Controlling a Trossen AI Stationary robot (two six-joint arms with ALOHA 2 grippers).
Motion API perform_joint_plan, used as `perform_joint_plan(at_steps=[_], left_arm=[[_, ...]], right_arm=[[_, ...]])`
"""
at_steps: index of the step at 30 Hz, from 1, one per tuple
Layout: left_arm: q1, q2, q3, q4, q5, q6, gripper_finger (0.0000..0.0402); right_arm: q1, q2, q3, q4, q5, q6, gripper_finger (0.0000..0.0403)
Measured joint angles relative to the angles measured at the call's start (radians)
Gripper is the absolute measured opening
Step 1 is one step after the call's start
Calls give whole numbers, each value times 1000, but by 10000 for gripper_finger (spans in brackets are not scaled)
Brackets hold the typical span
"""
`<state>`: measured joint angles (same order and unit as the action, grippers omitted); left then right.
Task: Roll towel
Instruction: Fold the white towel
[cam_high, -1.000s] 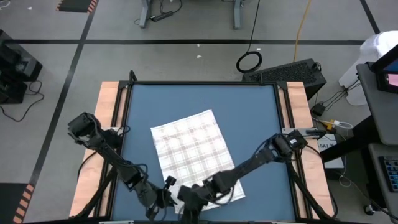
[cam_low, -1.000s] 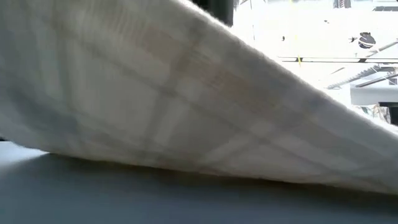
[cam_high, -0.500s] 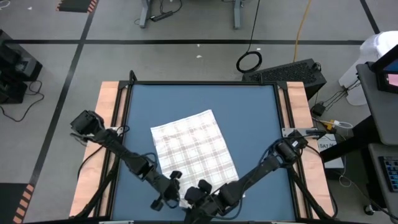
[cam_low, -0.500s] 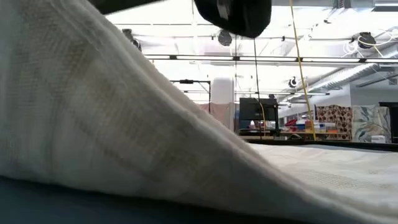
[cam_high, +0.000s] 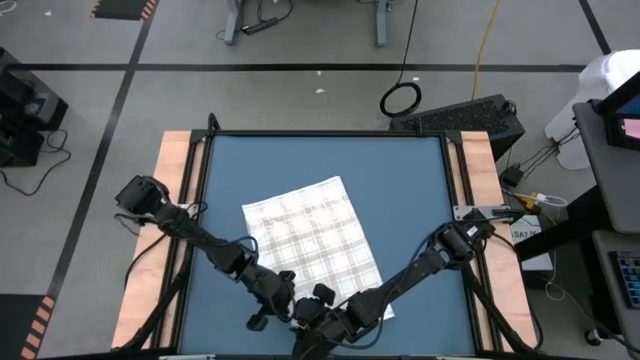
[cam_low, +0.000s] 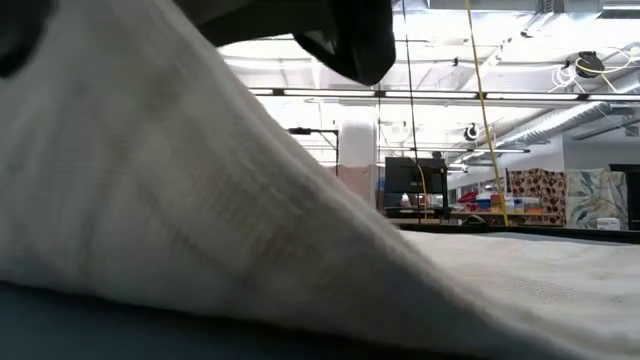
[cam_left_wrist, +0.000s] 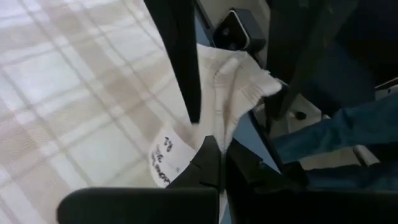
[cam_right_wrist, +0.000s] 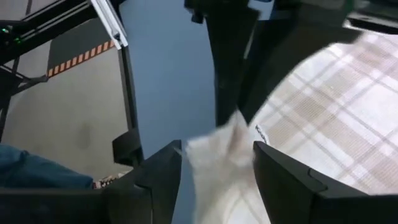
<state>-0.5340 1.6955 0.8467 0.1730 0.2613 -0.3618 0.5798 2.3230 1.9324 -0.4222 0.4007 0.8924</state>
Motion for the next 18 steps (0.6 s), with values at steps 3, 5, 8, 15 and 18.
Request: perform_joint_plan(at_steps=[3,5,8,15,18], left_arm=[[15,0,0,0,9,-17,4],[25,0,0,2,36,-24,4],[32,0,0,0,52,-26,4],[32,0,0,0,60,-52,4],[32,0,0,0,59,-57,4]], right_arm=[[-7,0,0,-2,-6,1,187],[-7,0,0,-3,4,3,187],[-6,0,0,-25,42,29,182],[-1,0,0,-41,63,75,137],[2,0,0,-40,73,76,115]])
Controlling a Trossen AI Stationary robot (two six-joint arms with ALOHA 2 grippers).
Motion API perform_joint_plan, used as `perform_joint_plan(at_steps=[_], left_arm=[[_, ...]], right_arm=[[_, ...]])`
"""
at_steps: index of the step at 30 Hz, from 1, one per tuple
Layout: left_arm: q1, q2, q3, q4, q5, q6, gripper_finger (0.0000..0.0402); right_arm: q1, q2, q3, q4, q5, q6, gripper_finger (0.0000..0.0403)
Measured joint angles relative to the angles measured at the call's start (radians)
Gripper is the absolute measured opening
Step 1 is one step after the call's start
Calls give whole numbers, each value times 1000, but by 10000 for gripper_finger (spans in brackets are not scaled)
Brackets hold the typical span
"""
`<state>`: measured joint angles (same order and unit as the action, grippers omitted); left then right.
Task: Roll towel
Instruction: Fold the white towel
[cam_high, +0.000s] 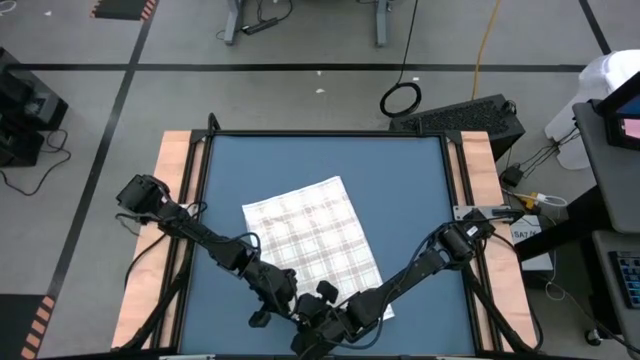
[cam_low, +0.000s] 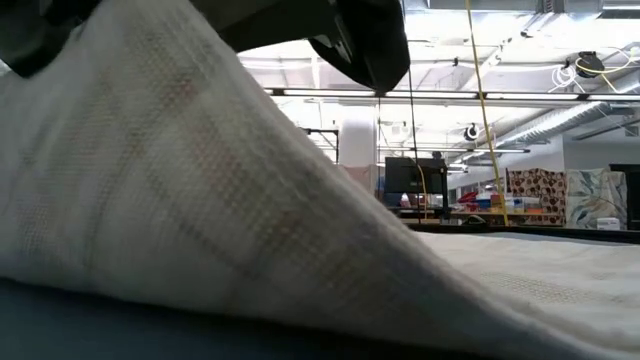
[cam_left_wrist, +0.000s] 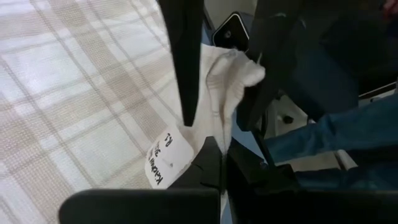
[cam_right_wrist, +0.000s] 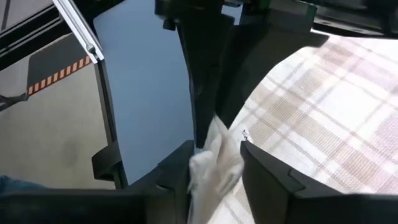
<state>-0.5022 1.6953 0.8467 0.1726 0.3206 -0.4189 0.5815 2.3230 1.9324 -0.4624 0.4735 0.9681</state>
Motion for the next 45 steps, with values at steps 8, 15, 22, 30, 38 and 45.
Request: perform_joint_plan(at_steps=[8,15,22,30,38,45], left_arm=[[5,0,0,-2,-8,-20,4],[5,0,0,-3,-37,-20,33],[7,-31,0,-58,93,-29,98],[39,-258,0,-507,103,75,173],[227,-446,0,-760,-124,313,175],[443,-464,0,-991,-130,513,175]], right_arm=[[3,0,0,1,-1,19,59],[5,0,0,1,-4,38,7],[21,0,0,-2,-11,95,4],[77,0,0,-95,-90,133,3],[152,-20,0,-268,-124,227,2],[207,-67,0,-499,-136,328,2]])
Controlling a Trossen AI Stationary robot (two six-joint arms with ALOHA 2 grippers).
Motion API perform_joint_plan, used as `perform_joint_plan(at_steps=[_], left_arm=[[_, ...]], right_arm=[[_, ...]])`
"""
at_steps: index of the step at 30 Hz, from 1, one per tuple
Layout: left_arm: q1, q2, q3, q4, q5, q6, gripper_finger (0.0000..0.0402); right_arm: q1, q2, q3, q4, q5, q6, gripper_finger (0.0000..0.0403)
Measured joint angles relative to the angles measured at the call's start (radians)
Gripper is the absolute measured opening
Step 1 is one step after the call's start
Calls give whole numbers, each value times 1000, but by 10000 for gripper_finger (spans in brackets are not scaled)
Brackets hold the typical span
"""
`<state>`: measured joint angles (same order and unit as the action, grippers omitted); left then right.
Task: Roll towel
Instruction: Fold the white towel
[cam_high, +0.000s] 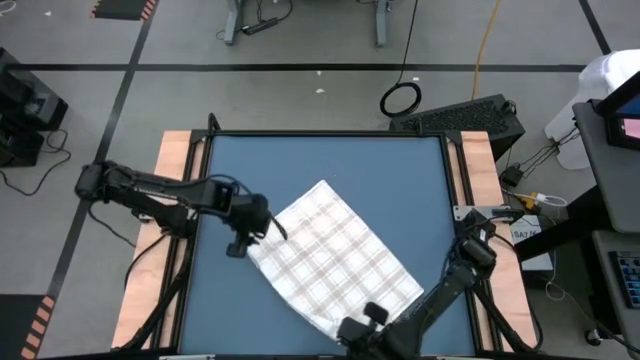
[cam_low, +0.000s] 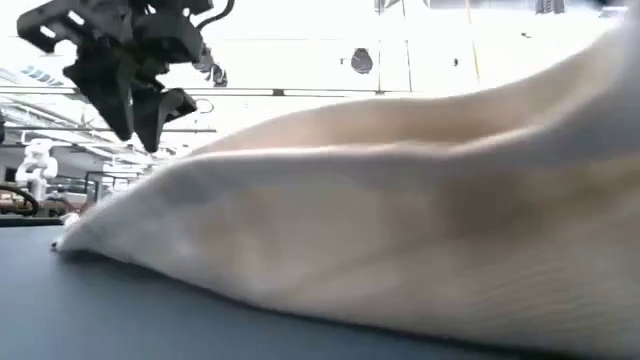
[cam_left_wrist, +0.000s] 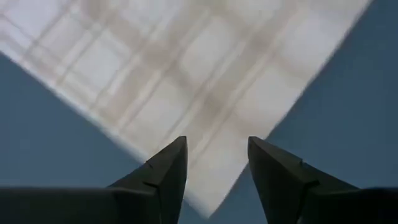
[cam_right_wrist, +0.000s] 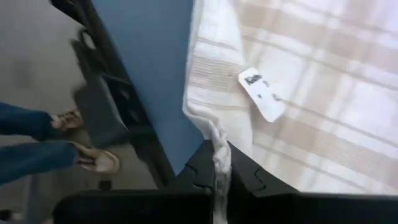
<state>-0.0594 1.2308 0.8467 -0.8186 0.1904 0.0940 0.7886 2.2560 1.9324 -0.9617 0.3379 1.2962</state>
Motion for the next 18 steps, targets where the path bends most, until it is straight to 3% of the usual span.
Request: perform_joint_plan(at_steps=[5,9,14,18], left_arm=[[77,0,0,-101,40,263,175],[70,0,-4,-130,112,435,175],[3,0,-67,-72,126,397,176],[-86,0,-112,34,123,262,176]], right_arm=[[32,-47,0,-164,5,65,2],[49,-77,0,-256,7,123,2],[64,-112,0,-307,14,179,2],[71,-132,0,-319,34,224,2]])
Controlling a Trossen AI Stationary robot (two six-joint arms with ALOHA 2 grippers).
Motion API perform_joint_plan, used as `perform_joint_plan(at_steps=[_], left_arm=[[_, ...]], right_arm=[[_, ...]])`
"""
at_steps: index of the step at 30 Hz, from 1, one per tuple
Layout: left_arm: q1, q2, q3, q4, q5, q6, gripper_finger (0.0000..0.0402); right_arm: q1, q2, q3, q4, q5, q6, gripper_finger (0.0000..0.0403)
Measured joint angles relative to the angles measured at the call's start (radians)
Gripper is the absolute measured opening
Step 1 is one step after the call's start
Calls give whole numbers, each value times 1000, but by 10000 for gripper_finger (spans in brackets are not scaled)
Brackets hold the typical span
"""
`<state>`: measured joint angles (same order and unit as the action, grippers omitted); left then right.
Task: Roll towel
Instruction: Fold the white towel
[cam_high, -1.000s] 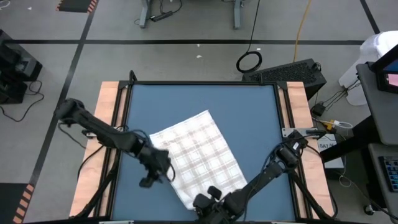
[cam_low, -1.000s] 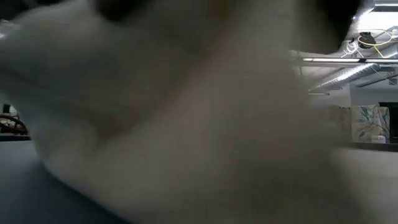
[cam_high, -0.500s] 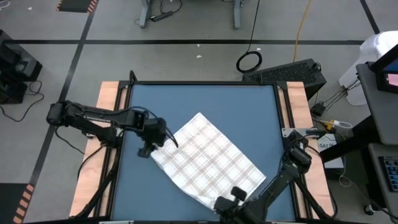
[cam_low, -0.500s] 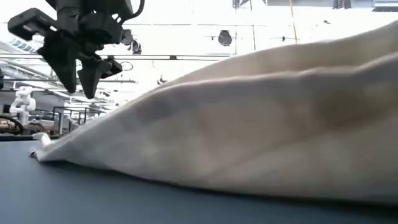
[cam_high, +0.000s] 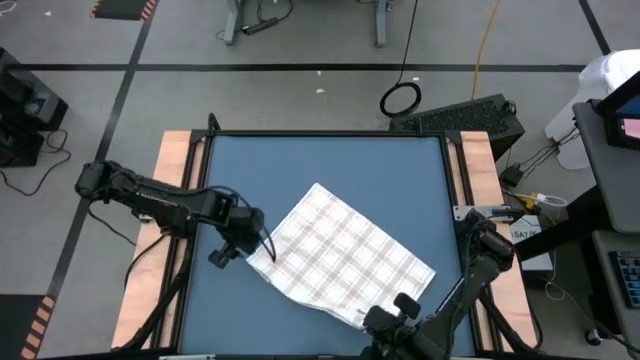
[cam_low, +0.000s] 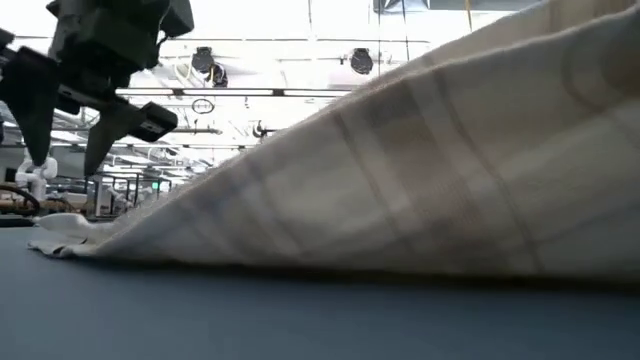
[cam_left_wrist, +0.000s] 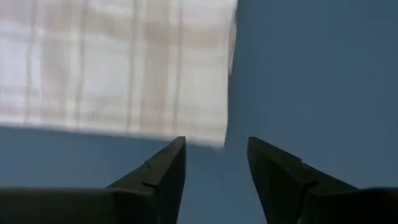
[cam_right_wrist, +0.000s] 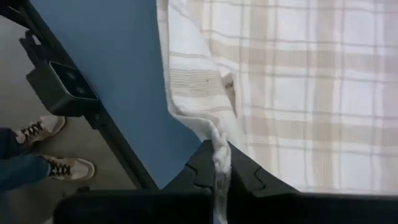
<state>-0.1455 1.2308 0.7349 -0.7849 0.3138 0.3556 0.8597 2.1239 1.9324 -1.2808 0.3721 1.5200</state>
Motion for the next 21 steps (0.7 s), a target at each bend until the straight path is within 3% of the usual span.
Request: perform_joint_plan(at_steps=[7,13,21], left_arm=[[-170,0,-29,196,-83,-140,207],[-255,0,-96,222,-305,-224,264],[-276,6,-203,341,-305,-298,250]], right_arm=[[3,-2,0,0,-4,24,2],[3,-2,0,-3,-3,32,2],[3,-2,0,-7,45,53,2]])
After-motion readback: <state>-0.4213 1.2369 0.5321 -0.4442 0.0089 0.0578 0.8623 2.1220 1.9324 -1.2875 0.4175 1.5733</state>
